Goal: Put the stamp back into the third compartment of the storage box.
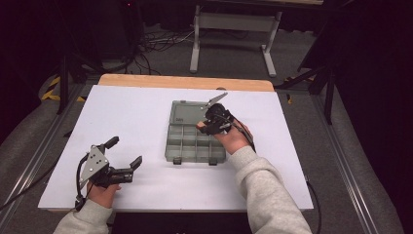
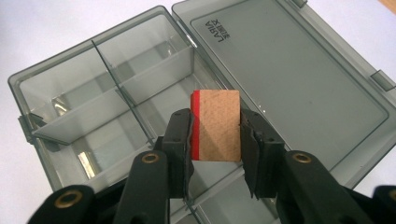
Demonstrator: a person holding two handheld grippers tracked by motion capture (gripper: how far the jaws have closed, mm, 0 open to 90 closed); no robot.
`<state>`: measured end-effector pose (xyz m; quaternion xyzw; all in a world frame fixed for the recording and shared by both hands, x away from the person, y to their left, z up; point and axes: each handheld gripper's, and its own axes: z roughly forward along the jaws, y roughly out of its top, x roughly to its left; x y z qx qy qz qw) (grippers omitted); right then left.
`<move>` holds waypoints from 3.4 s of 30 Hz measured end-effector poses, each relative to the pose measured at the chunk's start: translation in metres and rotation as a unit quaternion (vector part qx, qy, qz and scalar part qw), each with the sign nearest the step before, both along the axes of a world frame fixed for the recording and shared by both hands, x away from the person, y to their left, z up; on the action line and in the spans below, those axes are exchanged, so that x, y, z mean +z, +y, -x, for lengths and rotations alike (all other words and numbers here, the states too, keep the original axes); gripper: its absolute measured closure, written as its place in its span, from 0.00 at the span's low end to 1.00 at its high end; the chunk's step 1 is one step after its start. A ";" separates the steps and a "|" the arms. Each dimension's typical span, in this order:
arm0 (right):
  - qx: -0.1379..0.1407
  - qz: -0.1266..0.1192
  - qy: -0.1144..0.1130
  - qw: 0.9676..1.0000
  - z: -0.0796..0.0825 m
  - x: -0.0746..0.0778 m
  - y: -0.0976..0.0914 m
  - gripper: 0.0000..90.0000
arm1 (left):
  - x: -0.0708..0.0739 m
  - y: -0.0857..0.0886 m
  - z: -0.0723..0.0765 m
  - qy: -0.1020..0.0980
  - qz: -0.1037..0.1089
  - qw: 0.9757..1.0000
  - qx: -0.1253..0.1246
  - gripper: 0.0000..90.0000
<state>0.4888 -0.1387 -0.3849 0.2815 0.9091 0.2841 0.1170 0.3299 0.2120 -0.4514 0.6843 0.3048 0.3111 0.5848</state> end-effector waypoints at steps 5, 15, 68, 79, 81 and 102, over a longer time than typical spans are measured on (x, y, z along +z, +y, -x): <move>-0.003 0.008 0.006 1.000 -0.002 -0.004 0.001 0.73 | 0.000 0.000 0.000 0.000 0.000 1.000 0.000 0.01; -0.005 0.020 0.018 1.000 -0.005 -0.009 0.001 0.73 | 0.000 0.000 0.000 0.000 0.000 1.000 0.000 0.01; 0.010 0.055 0.044 0.997 -0.006 -0.021 0.008 0.72 | 0.000 0.000 0.000 0.002 -0.001 1.000 0.001 0.01; 0.005 0.043 0.035 0.998 -0.005 -0.018 0.007 0.63 | 0.000 0.000 0.000 0.003 0.000 1.000 0.000 0.01; 0.004 0.040 0.030 0.999 -0.003 -0.016 0.008 0.60 | 0.000 0.000 0.000 0.002 0.000 1.000 0.000 0.01; 0.019 -0.038 -0.063 0.997 0.035 0.025 0.009 0.05 | 0.000 0.000 0.000 0.004 0.000 1.000 0.000 0.01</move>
